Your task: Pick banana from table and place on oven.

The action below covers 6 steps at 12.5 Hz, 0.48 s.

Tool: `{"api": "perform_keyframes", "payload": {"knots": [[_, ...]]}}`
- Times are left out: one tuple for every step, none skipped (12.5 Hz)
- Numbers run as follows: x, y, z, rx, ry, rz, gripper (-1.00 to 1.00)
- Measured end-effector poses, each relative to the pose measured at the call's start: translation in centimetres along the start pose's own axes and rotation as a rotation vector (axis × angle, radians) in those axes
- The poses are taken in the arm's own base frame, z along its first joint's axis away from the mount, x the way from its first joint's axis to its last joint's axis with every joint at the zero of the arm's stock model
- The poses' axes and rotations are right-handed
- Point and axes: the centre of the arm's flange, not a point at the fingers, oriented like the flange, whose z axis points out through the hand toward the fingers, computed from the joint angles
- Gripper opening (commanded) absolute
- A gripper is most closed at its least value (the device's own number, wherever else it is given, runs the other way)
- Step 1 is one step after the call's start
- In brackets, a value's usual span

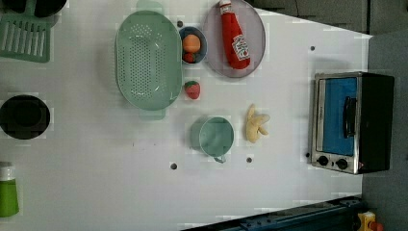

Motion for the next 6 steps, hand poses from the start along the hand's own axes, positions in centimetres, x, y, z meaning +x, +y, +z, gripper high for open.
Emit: {"api": "perform_keyframes", "payload": {"knots": [[-0.3,0.7,-1.8,0.028,0.045,0.004,1.0],[-0.2,0.6,-2.8,0.052,0.059,0.003,1.0],[0.1,-0.2,-3.0,0.078,0.078,-0.007,1.0],[0.7,-1.6,-2.0,0.092,0.096,-0.02,1.0],[1.4,-3.2,0.4,0.085,0.078,-0.03,1.0],[2.3,-5.2,3.8,0.054,0.041,-0.039,1.0]]}}
